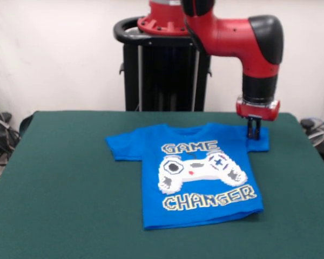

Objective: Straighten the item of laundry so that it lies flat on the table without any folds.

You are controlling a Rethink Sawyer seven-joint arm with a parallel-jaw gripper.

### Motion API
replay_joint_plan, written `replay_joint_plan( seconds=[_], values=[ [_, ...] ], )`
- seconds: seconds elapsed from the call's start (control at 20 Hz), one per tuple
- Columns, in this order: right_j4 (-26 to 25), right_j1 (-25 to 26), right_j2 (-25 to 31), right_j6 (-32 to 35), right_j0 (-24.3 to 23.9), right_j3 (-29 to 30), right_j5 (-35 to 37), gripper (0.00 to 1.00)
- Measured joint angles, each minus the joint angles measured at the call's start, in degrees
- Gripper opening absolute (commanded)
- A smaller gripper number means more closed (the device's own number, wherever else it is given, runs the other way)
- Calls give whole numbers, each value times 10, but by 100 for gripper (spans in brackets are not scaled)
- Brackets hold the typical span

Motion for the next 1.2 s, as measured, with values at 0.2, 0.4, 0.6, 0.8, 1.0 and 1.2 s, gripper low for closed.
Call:
replay_joint_plan(
  seconds=[0.2,0.4,0.6,0.8,1.0,1.2],
  values=[
    [0,3,12,0,0,4,0,0],
    [0,8,22,0,0,5,0,0],
    [0,7,22,0,0,5,0,0],
    [0,5,22,0,3,5,1,0],
    [9,-8,18,0,15,5,10,0],
    [71,-57,-36,0,92,2,109,0]
  ],
)
